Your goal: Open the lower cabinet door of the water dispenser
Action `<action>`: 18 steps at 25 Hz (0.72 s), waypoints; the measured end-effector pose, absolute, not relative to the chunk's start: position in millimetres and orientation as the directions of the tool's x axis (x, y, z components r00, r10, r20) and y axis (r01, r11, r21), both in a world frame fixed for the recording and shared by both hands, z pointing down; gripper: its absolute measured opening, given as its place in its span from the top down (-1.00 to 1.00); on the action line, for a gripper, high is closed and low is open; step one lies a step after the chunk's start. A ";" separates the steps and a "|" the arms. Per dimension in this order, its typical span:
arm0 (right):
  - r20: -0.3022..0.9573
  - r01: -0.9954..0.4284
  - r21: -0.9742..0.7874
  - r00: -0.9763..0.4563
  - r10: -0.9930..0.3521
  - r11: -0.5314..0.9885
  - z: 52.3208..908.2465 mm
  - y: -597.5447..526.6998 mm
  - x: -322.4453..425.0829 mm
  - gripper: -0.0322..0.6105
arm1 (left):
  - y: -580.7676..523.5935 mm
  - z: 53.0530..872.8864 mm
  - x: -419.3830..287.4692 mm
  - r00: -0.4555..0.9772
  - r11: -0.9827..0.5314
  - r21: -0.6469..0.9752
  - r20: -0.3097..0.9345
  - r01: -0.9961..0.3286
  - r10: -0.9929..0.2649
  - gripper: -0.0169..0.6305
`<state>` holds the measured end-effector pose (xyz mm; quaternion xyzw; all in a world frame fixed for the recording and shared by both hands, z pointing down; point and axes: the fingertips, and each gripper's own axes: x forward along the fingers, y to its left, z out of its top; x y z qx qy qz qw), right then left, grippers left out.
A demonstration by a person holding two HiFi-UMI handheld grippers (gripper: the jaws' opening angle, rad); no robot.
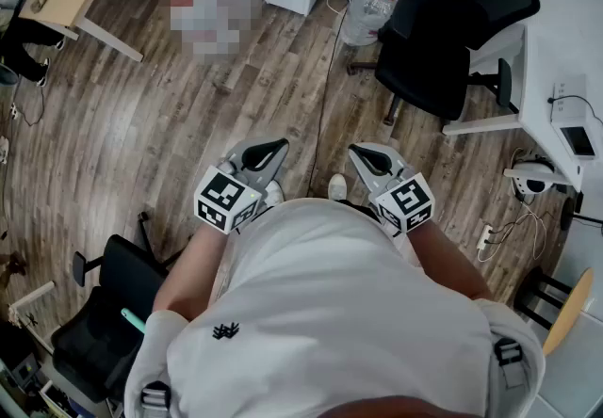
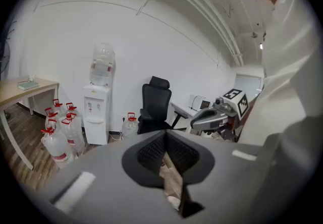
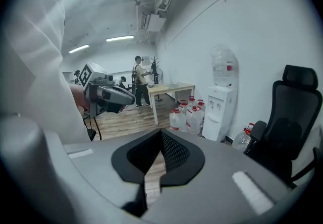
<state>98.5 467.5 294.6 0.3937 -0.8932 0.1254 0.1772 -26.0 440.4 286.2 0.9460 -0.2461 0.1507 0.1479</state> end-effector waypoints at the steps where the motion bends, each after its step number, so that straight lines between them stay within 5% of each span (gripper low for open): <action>1: 0.412 -0.742 -0.081 -0.633 -0.655 0.666 291.2 469.3 107.8 0.90 | 442.1 283.3 -14.5 0.832 -0.828 0.213 0.352 -0.518 -0.430 0.78; 18: 0.423 -0.681 -0.176 -0.705 -0.569 0.711 329.1 463.9 261.7 0.89 | 430.9 283.0 140.0 0.761 -0.772 0.171 0.394 -0.612 -0.516 0.77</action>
